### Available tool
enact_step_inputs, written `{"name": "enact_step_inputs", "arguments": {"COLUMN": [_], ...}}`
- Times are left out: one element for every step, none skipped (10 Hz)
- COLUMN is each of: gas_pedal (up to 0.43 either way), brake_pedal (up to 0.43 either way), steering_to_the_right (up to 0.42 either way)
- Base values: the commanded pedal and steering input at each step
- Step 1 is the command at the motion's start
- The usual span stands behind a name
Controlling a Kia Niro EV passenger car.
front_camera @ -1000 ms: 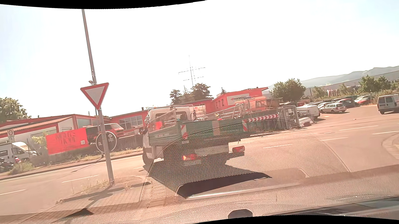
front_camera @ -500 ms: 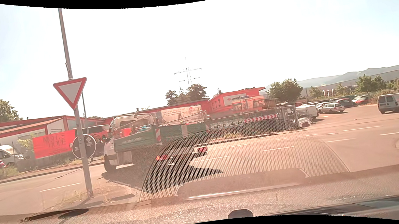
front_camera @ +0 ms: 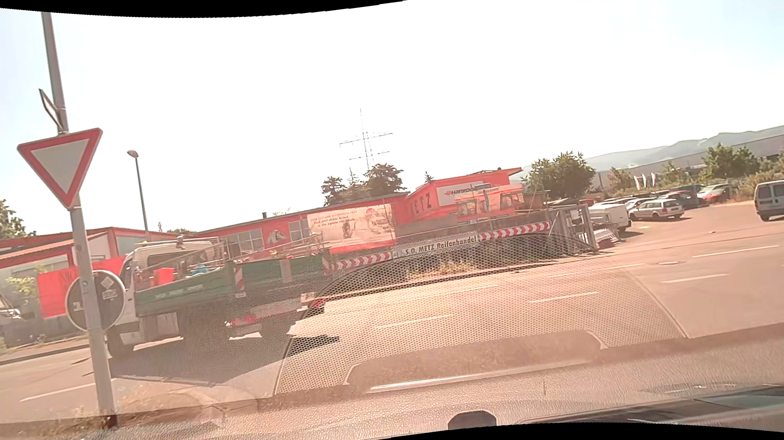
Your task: Follow the waypoints while adhering to traffic rules and regulations
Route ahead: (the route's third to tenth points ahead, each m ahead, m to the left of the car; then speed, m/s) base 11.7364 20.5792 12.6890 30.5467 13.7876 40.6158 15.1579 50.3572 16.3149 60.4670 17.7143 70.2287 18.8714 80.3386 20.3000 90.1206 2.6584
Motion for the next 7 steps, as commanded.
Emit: {"name": "enact_step_inputs", "arguments": {"gas_pedal": [0.0, 0.0, 0.0, 0.0, 0.0, 0.0, 0.0], "brake_pedal": [0.0, 0.012, 0.055, 0.098, 0.116, 0.128, 0.14], "steering_to_the_right": [0.014, 0.012, 0.008, -0.001, -0.011, -0.023, -0.037]}}
